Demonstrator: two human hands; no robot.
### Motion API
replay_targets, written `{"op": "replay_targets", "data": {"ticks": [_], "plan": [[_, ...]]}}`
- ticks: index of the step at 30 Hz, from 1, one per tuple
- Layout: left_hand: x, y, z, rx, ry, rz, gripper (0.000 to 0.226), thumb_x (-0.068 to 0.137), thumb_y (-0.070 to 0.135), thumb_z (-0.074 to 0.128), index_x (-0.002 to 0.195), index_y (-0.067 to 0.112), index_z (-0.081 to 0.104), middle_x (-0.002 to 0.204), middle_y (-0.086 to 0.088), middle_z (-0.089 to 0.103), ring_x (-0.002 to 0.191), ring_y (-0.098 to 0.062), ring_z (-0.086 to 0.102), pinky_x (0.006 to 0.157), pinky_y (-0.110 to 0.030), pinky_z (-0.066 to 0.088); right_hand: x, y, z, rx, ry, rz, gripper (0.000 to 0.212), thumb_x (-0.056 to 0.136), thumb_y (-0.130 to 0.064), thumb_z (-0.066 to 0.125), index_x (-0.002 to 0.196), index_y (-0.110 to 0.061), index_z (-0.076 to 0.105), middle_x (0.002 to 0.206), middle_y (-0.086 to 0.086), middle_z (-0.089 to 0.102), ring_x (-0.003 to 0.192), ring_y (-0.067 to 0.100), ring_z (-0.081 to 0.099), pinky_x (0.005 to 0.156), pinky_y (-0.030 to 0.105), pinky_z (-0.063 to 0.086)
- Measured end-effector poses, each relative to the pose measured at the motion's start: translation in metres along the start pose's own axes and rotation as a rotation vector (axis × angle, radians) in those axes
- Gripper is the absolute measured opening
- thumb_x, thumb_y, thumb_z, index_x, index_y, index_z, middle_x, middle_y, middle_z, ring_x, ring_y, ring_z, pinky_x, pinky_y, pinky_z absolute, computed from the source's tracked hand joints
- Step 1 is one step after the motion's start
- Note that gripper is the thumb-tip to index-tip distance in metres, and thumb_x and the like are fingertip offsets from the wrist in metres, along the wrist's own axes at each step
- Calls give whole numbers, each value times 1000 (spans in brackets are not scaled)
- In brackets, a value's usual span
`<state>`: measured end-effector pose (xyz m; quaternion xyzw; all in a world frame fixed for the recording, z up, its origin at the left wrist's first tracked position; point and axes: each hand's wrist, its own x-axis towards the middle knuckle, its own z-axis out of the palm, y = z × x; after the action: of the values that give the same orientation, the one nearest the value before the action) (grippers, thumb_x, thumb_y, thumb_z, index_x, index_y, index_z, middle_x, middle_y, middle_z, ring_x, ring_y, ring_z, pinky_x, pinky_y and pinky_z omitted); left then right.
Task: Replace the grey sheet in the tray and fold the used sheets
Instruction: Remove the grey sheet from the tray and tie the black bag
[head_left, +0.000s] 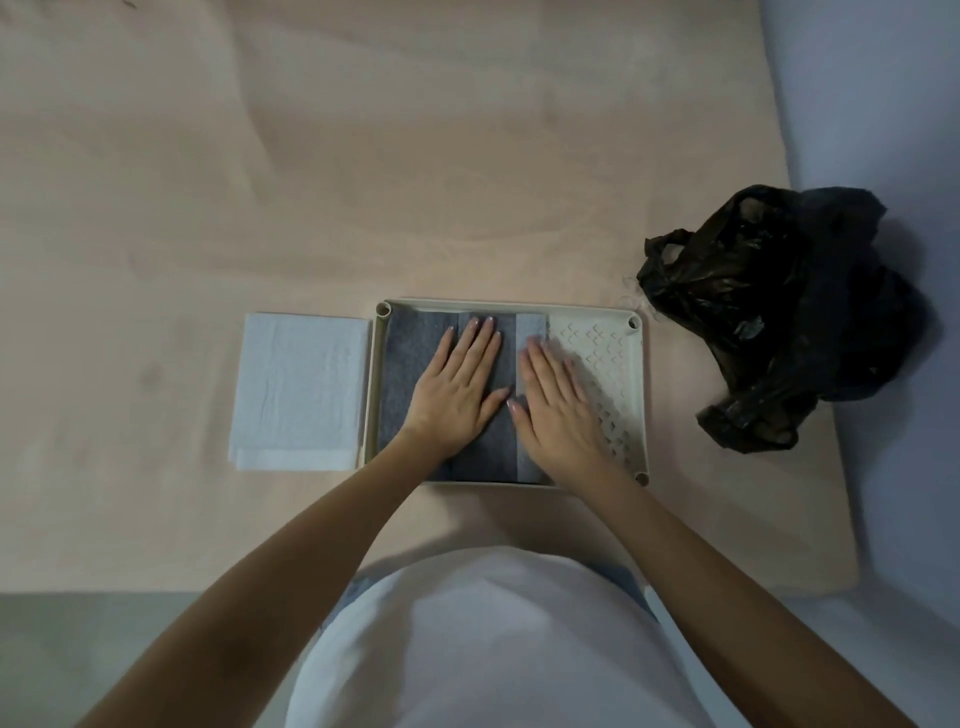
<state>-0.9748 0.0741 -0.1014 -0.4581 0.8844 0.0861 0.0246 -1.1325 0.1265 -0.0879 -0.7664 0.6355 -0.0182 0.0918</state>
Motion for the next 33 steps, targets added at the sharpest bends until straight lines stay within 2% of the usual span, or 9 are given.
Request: {"op": "replay_targets", "data": {"ticks": [3, 8, 13, 16, 22, 25, 28, 30, 33], "plan": [[2, 1, 2, -17, 13, 12, 63, 97, 41, 20, 145, 0, 27, 152, -17, 26, 143, -31, 22, 118, -46, 15, 22, 0, 3, -69, -67, 15, 60, 100, -36, 27, 147, -2, 15, 156, 15, 15, 146, 28, 13, 119, 41, 6], [3, -1, 1, -37, 35, 9, 59, 97, 35, 24, 144, 0, 32, 151, -18, 29, 141, -35, 23, 116, -49, 22, 40, 9, 10, -134, -127, -40, 62, 98, -40, 6, 148, -4, 12, 158, 12, 10, 147, 25, 5, 120, 44, 8], [4, -2, 3, -60, -15, -12, 63, 97, 36, 17, 146, -3, 22, 153, -22, 20, 144, -33, 14, 118, -46, 14, 39, 11, 12, -146, -119, -48, 61, 99, -39, 12, 149, -4, 15, 158, 11, 13, 146, 24, 10, 119, 46, 13], [4, -2, 2, -65, -4, -37, 64, 97, 37, 18, 145, -5, 24, 153, -23, 21, 144, -32, 16, 119, -45, 13, 38, 13, 11, -137, -101, -34, 60, 99, -39, 18, 148, -5, 22, 156, 11, 20, 145, 23, 17, 117, 49, 18], [1, -1, 1, -64, 10, -137, 72, 95, 47, 20, 146, -4, 23, 154, -19, 19, 144, -30, 16, 119, -43, 11, 33, 24, 7, -133, -85, -31, 61, 100, -42, 26, 148, -4, 25, 156, 10, 22, 144, 22, 20, 115, 49, 24], [1, -1, 0, -50, -14, -158, 76, 94, 52, 16, 148, -1, 16, 156, -16, 13, 146, -27, 10, 120, -42, 6, 32, 23, 5, -129, -76, -13, 63, 99, -44, 29, 147, -2, 26, 155, 12, 23, 144, 25, 21, 115, 49, 24], [0, -10, -4, -31, -32, -110, 78, 94, 56, 14, 149, 1, 11, 157, -14, 8, 146, -25, 4, 120, -41, 2, 27, 24, 4, -85, -58, 17, 69, 98, -46, 36, 147, 1, 24, 155, 16, 21, 144, 28, 19, 118, 46, 19], [-3, -18, -9, -17, -26, -49, 79, 94, 58, 19, 149, 1, 12, 157, -14, 9, 146, -24, 5, 120, -42, 6, 23, 28, 0, -39, -50, 27, 72, 97, -48, 37, 147, 2, 21, 155, 18, 18, 145, 28, 16, 119, 43, 14], [-14, -19, -11, 42, -21, 127, 86, 93, 64, 21, 148, -2, 14, 156, -18, 12, 146, -28, 8, 119, -44, 12, 13, 26, -4, -39, -28, -114, 74, 97, -51, 30, 147, 2, 22, 155, 18, 19, 145, 28, 17, 119, 41, 12]]}}
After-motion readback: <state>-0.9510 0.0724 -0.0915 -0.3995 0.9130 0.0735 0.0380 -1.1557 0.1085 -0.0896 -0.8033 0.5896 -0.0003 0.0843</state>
